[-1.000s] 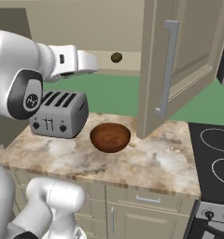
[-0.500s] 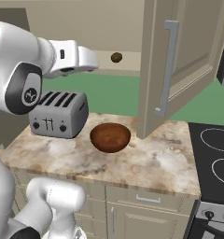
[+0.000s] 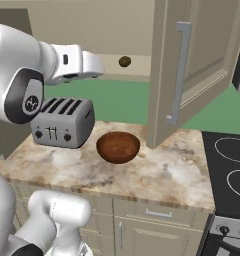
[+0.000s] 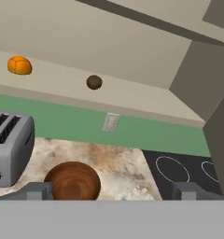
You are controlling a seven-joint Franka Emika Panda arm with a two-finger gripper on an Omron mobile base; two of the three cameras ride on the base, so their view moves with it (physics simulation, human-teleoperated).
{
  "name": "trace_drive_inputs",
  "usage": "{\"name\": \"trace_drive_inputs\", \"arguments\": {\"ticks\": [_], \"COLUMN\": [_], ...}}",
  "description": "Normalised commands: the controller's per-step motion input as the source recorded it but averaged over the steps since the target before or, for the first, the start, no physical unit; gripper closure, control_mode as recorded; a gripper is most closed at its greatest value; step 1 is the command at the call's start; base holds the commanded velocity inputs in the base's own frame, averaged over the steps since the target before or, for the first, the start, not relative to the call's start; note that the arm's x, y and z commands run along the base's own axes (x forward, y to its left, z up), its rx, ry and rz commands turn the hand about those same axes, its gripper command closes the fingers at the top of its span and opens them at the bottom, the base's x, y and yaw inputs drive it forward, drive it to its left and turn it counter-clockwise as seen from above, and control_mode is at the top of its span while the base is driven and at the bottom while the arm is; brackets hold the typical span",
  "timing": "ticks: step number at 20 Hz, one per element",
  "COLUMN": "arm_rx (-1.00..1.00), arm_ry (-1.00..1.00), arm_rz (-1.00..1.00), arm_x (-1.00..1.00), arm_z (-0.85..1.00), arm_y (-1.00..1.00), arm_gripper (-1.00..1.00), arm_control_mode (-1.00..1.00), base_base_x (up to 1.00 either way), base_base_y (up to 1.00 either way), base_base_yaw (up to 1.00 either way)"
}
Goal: Open the cabinet. Pick the orange and kiwi from the cabinet and place them into the bowl. Then close the cabinet.
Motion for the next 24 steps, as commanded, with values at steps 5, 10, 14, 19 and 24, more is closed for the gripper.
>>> {"name": "trace_drive_inputs", "arguments": {"ticks": [5,10,14,19,24], "arm_rx": [0.07,0.15,0.20,0.18,0.15], "arm_ry": [0.00,-0.14,-0.03,0.00,0.00], "arm_rz": [0.00,0.04,0.03,0.02,0.06], "arm_x": [0.00,0.05,0.43,0.54,0.32], "arm_z": [-0.05,0.00,0.00,0.00,0.00], "arm_y": [-0.02,0.02,0.31,0.37,0.27], "arm_gripper": [-1.00,-1.00,-1.00,-1.00,-1.00], "arm_control_mode": [-1.00,-1.00,-1.00,-1.00,-1.00], "base_base_x": [0.00,0.00,0.00,0.00,0.00], "base_base_y": [0.00,0.00,0.00,0.00,0.00], "base_base_yaw": [0.00,0.00,0.00,0.00,0.00]}}
